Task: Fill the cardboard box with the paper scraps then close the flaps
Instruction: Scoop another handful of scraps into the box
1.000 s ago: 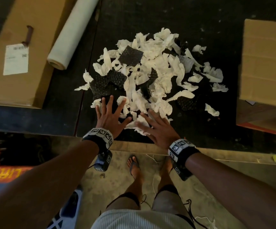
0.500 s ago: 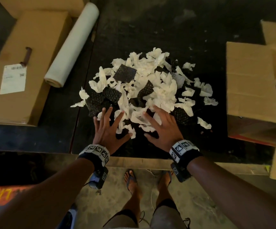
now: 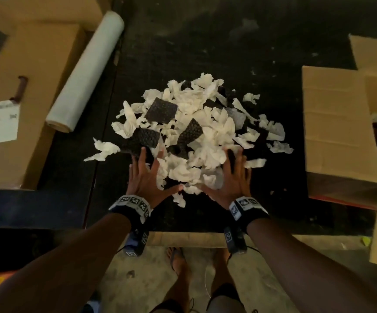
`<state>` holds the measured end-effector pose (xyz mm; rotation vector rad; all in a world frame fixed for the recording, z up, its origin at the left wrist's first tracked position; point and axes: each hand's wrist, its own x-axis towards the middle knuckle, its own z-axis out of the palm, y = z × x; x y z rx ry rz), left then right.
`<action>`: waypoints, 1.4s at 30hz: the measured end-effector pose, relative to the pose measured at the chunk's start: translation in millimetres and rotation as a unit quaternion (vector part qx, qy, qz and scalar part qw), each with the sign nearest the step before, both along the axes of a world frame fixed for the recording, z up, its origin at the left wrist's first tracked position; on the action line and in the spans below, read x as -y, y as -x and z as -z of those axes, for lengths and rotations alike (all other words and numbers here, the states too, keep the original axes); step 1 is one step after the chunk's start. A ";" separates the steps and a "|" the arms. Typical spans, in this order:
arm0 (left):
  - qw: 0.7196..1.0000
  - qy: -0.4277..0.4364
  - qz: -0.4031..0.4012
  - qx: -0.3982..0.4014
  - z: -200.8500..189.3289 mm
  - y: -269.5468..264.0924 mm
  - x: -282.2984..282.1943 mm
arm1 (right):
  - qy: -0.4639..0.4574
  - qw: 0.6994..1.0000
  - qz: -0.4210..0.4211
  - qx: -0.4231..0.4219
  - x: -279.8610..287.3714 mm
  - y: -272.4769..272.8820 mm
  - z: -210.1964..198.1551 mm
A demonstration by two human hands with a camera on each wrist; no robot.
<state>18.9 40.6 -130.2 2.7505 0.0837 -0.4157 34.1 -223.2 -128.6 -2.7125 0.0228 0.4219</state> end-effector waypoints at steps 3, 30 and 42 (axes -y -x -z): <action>0.998 0.030 0.047 0.003 -3.7 -14.4 17.2 | -0.025 0.996 -0.085 0.001 -20.2 -13.1 -3.0; 0.984 -0.007 0.101 0.144 -68.1 -67.6 36.2 | -0.081 0.971 -0.154 0.164 3.8 -66.3 -47.3; 0.999 -0.021 -0.006 -0.036 -81.3 -125.4 14.3 | 0.012 0.997 -0.066 0.046 5.9 -154.7 -68.7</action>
